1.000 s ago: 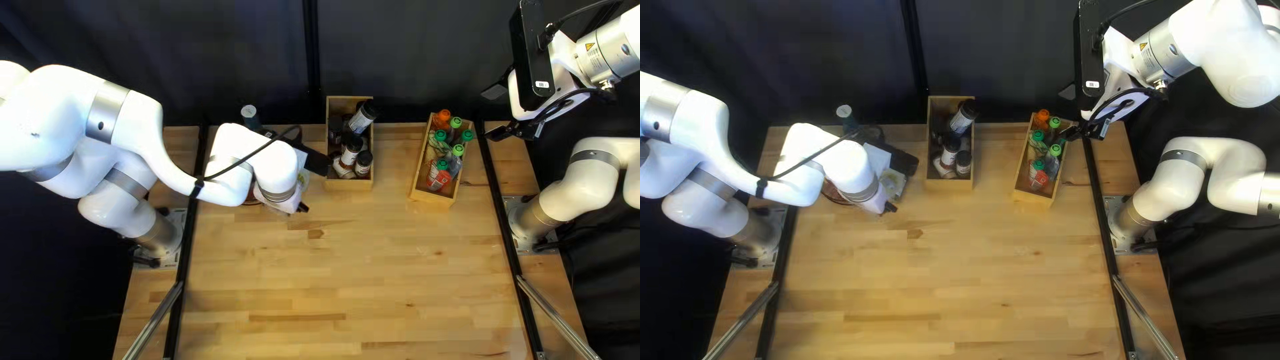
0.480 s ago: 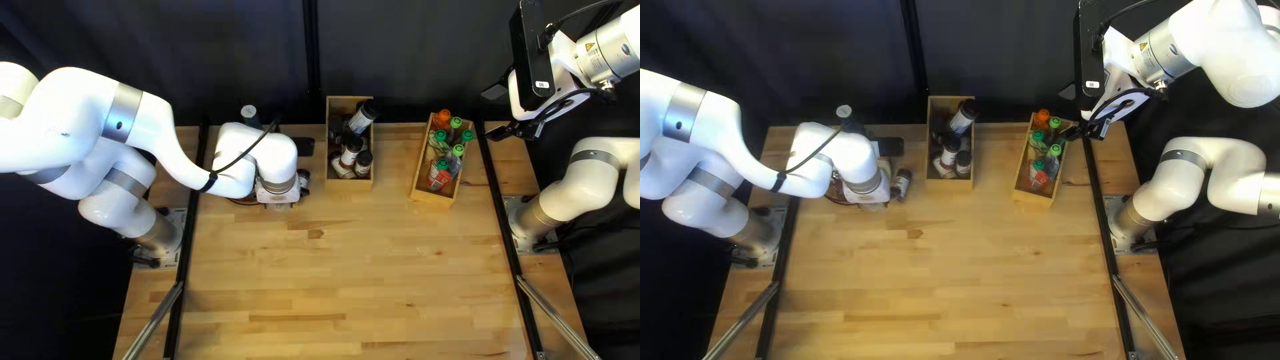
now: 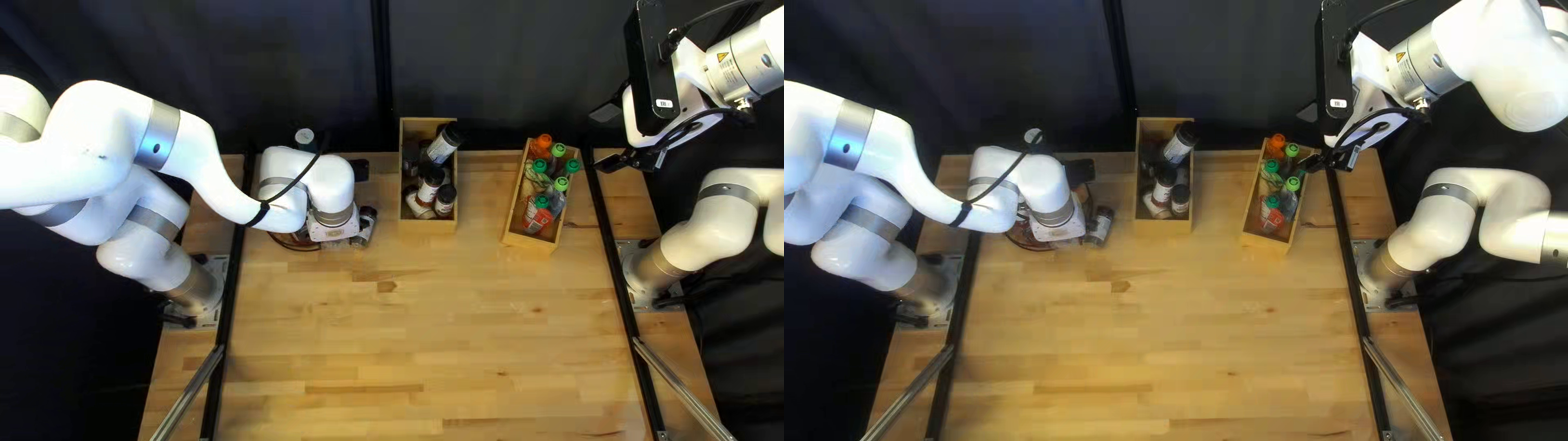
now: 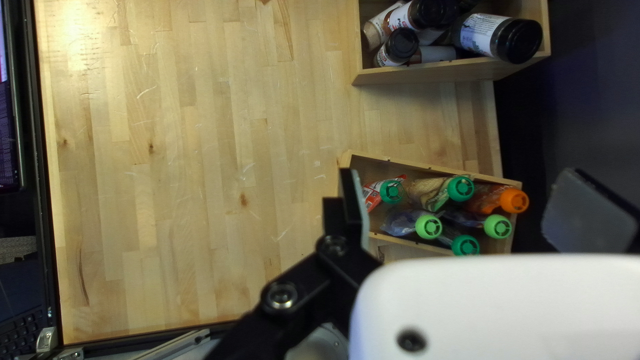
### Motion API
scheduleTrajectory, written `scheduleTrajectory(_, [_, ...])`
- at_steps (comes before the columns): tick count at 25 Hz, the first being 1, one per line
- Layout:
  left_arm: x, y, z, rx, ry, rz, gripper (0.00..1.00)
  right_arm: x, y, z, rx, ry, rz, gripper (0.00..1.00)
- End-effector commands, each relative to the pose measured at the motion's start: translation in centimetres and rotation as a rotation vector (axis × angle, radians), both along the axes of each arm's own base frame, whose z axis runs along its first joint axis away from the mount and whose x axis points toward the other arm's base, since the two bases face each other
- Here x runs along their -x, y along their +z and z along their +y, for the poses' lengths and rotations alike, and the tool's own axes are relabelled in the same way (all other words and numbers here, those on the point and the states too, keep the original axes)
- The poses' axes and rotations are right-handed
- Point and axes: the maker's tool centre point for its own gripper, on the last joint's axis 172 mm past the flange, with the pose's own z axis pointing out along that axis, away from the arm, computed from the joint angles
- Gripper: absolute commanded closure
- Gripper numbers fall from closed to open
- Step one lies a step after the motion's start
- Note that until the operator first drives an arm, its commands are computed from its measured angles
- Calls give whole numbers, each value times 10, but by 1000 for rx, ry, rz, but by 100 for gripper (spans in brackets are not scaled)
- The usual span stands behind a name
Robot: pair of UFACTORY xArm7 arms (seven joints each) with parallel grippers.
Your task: Separate condiments, baby food and spices and place it in 3 different racks/containers
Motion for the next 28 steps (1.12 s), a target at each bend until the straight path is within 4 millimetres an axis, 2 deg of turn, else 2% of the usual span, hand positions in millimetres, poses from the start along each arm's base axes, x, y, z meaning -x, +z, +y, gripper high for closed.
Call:
scheduleTrajectory(1, [1, -4, 7, 1, 8, 5, 100, 0, 0, 0, 0, 0, 0, 0])
scheduleTrajectory(5, [4, -10, 12, -1, 10, 6, 100, 0, 0, 0, 0, 0, 0, 0])
scheduleTrajectory(6, [5, -11, 13, -1, 7, 4, 95, 0, 0, 0, 0, 0, 0, 0])
scheduleTrajectory(7, [5, -10, 12, -1, 4, 3, 82, 0, 0, 0, 0, 0, 0, 0])
scheduleTrajectory(8, [4, -9, 11, -1, -1, 3, 38, 0, 0, 0, 0, 0, 0, 0])
scheduleTrajectory(9, [3, -6, 8, 0, -16, 2, 0, 0, 0, 0, 0, 0, 0, 0])
scheduleTrajectory(15, [3, 6, -4, -9, -89, -49, 0, 0, 0, 0, 0, 0, 0, 0])
scheduleTrajectory(20, [-7, 22, -17, -24, -142, -83, 0, 0, 0, 0, 0, 0, 0, 0])
scheduleTrajectory(25, [-39, 54, -53, -50, -370, -100, 0, 0, 0, 0, 0, 0, 0, 0])
scheduleTrajectory(26, [-50, 62, -68, -46, -455, -103, 0, 0, 0, 0, 0, 0, 0, 0])
scheduleTrajectory(28, [-59, 73, -86, -26, -594, -126, 0, 0, 0, 0, 0, 0, 0, 0])
